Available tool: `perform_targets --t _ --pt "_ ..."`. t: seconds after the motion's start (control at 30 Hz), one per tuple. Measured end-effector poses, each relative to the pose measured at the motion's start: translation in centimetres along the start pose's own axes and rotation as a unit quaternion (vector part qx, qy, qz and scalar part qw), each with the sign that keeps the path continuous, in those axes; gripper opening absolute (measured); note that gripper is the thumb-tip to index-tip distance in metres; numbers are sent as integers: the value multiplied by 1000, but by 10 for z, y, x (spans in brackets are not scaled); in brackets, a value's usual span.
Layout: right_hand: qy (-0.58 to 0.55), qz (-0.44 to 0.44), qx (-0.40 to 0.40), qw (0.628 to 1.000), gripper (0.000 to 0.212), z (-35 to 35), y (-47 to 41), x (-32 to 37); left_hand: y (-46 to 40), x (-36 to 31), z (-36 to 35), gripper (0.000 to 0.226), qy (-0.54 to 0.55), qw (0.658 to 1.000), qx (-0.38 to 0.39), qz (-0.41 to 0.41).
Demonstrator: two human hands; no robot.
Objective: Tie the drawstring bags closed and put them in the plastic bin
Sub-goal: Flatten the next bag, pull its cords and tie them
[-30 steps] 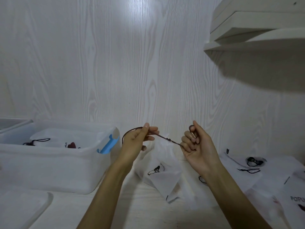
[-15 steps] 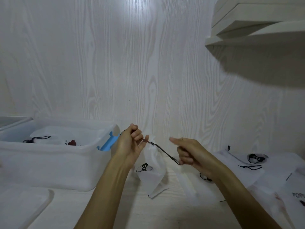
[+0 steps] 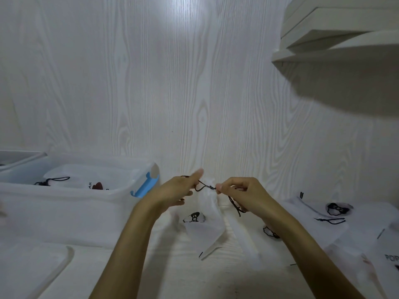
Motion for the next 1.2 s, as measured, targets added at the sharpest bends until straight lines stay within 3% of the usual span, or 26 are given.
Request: perform_targets --t 0.13,0.23,0.3,0.43,0.6,0.73,0.8,0.87,0.97,1.1,1.2 --pt "-31 -11 -4 999 20 0 -1 1 3 -8 3 49 -103 990 -33 -91" --pt "-64 -29 -10 997 19 3 -3 -1 3 -10 5 80 -151 984 -38 -87" --pt "-94 -38 19 995 21 4 -4 -1 3 -9 7 84 -137 987 -7 -83" --pt "-45 -36 103 993 22 6 -1 -1 4 -12 12 35 -53 990 -7 -128" --pt "6 -37 145 989 19 8 3 -3 5 -19 13 33 176 970 -36 -163" --pt "-8 -41 138 989 22 6 2 -6 5 -24 -1 32 423 898 27 -116" --pt "-50 -42 134 989 26 6 1 -8 3 -23 -2 31 367 925 4 -97" --pt "-109 -29 134 985 28 7 1 -7 2 -20 -4 34 216 971 -1 -105" --pt "-141 4 138 980 27 8 2 -4 6 -21 -9 35 69 987 28 -144" --pt "-146 26 83 986 17 7 1 -4 9 -21 -19 34 26 985 77 -153" --pt "-146 35 18 988 16 8 1 -2 7 -25 -25 35 97 984 107 -108"
Point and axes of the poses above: each hand's wrist, its own y-axis away from the middle knuckle, its own z-axis out of the back of the hand, x = y × z, the point moved 3 cm from there along -y, towards the middle knuckle, and after that the axes turned 9 degrees about y, right-handed, at the moved point
